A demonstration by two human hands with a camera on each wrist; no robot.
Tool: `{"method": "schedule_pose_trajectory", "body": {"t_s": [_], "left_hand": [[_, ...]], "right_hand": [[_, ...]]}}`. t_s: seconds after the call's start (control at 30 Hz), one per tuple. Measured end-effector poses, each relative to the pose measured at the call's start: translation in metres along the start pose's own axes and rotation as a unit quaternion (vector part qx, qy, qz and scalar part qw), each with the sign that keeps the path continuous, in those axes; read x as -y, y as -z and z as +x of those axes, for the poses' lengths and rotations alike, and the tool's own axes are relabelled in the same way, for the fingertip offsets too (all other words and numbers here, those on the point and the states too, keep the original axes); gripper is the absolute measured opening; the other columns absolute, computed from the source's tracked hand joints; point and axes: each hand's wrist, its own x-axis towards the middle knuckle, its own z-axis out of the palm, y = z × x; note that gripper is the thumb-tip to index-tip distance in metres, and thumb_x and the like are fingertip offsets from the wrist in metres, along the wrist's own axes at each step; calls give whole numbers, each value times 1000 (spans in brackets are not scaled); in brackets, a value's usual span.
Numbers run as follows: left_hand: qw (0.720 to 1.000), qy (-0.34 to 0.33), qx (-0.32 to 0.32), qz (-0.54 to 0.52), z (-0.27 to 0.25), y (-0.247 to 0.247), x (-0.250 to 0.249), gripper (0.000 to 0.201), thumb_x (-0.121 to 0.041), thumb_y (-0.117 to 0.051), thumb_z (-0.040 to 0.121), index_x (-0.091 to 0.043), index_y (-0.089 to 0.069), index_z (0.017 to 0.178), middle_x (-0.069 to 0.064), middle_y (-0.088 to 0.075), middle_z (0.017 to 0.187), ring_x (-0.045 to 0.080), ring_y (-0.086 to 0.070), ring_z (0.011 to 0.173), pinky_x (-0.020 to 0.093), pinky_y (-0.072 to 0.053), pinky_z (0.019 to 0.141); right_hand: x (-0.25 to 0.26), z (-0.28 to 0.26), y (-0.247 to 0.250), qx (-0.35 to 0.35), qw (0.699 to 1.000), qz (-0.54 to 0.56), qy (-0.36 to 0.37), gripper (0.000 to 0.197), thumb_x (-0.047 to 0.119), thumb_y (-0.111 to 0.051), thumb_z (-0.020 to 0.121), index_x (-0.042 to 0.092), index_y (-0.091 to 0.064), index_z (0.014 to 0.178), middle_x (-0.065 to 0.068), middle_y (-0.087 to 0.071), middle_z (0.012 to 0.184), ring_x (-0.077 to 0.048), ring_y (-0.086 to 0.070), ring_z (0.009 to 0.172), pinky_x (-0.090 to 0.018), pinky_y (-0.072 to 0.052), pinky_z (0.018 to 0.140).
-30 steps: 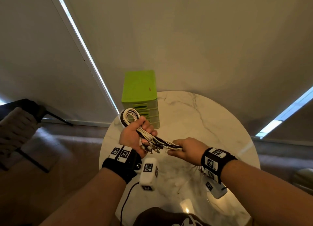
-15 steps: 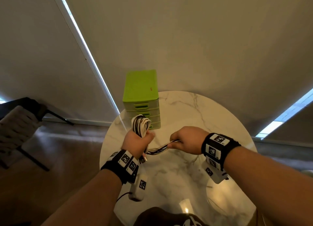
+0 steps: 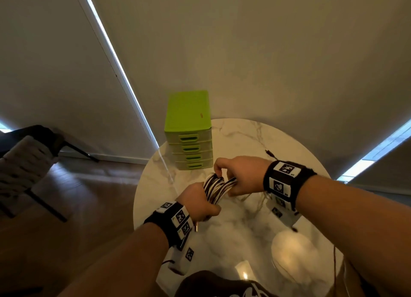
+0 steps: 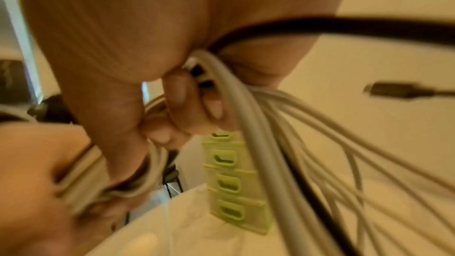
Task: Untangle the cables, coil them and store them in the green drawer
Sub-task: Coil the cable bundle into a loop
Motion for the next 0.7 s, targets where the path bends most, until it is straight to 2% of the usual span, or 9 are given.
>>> {"method": "schedule_pose_trajectory", "body": {"t_s": [0.1,0.17,0.27,0.33,0.37,0.43,0.53,0.6,0.7], "left_hand": [[1000,22,12,-10,1,-4,-4,22,-24,-78,65,-11,-63,75,7,-64,63,24,-65,58,42,-56,54],[999,24,29,-39,1,-4,-5,19,-22,-78,70,-9,-67,77,4,-70,64,28,-68,60,44,-58,57],[996,18,30,-87,-1,-3,-2,12,-16,-78,77,-7,-71,81,7,-75,72,25,-72,67,40,-60,66],[993,19,22,-119,0,-5,-5,10,-10,-77,76,-3,-72,80,9,-75,72,21,-70,66,41,-59,68],[992,18,21,-126,2,-5,-8,11,-10,-77,73,-2,-72,77,11,-74,72,21,-69,66,44,-59,69],[992,20,24,-121,5,-5,-9,14,-12,-75,67,-1,-70,73,13,-72,71,22,-66,64,47,-58,68],[994,26,31,-97,6,-3,-9,7,-13,-75,65,-12,-70,68,15,-74,73,23,-67,64,44,-58,66],[995,24,43,-92,6,-3,-7,13,-20,-76,57,-15,-69,66,15,-74,74,24,-68,66,46,-59,69],[995,31,59,-72,6,-7,-5,28,-30,-76,50,-13,-67,70,8,-67,68,18,-63,62,39,-55,64]], "right_hand": [[-4,-1,8,-48,987,-153,-10,57,45,-67,79,40,-38,128,7,-67,87,-20,-61,73,-31,-47,59],[-6,-4,6,-81,980,-182,6,64,54,-61,79,43,-36,137,7,-70,98,-21,-64,82,-34,-52,64],[-5,-8,-3,-104,980,-160,54,67,59,-55,83,44,-39,146,10,-65,122,-20,-63,104,-41,-52,89],[-3,-9,-12,-120,972,-189,70,66,56,-53,83,39,-44,146,11,-64,131,-20,-60,115,-50,-38,112],[-1,-9,-16,-129,967,-208,75,67,54,-51,81,37,-46,145,11,-64,131,-19,-59,118,-55,-28,118],[1,-7,-19,-127,963,-220,86,69,52,-48,80,36,-43,147,10,-65,132,-19,-58,121,-59,-19,121],[1,-10,-15,-85,974,-191,85,67,52,-48,89,38,-32,152,8,-62,137,-18,-61,122,-55,-14,124],[1,-10,-14,-66,980,-166,84,61,50,-49,93,36,-32,151,7,-62,138,-17,-62,120,-51,-17,124],[3,-6,-17,-68,983,-145,90,48,44,-48,95,30,-39,140,4,-67,126,-21,-66,108,-47,-29,119]]}}
